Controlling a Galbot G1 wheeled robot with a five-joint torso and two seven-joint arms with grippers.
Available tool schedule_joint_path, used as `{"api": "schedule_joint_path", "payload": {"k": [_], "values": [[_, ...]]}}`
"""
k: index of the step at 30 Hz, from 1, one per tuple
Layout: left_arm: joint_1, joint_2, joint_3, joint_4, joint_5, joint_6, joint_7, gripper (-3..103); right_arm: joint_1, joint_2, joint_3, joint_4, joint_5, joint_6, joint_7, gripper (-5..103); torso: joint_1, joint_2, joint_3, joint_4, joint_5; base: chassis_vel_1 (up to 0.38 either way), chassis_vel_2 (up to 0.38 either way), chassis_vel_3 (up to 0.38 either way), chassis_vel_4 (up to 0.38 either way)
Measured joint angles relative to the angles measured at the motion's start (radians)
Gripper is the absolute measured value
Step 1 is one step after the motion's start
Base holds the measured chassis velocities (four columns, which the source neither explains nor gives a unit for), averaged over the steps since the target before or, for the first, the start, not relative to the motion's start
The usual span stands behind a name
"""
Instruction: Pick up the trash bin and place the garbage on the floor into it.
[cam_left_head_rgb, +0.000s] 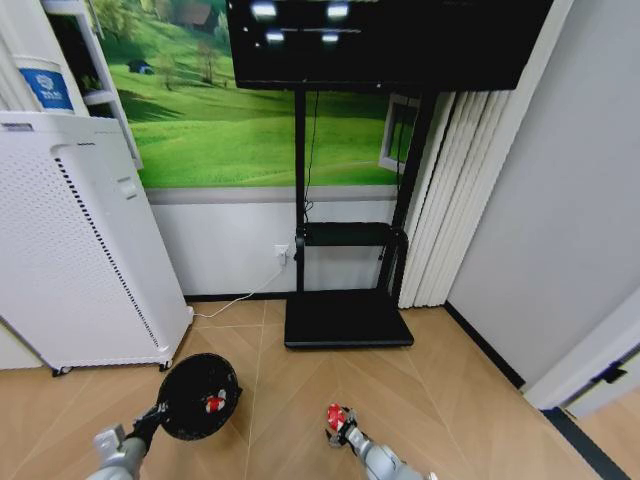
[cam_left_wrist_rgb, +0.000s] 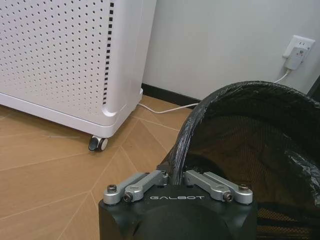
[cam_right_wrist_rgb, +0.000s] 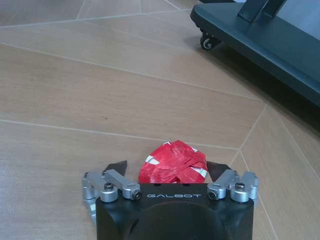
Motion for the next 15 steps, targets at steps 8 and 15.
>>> {"api": "schedule_joint_path", "payload": {"k": [8,15], "values": [[0.0,-0.001,0.001,0.004,0.0,-0.001,0.0,2,0.002,0.004,-0.001,-0.005,-0.002,0.003,-0.005,61,0.0,0.0,0.0,0.0001,0.0,0.0,0.0,0.0,0.0],[0.0,-0.001,0.001,0.005,0.0,-0.001,0.001,2,0.002,0.004,0.001,-0.004,-0.001,0.003,-0.004,50,0.0,0.0,0.0,-0.0001,-0.0002,0.0,0.0,0.0,0.0]]}}
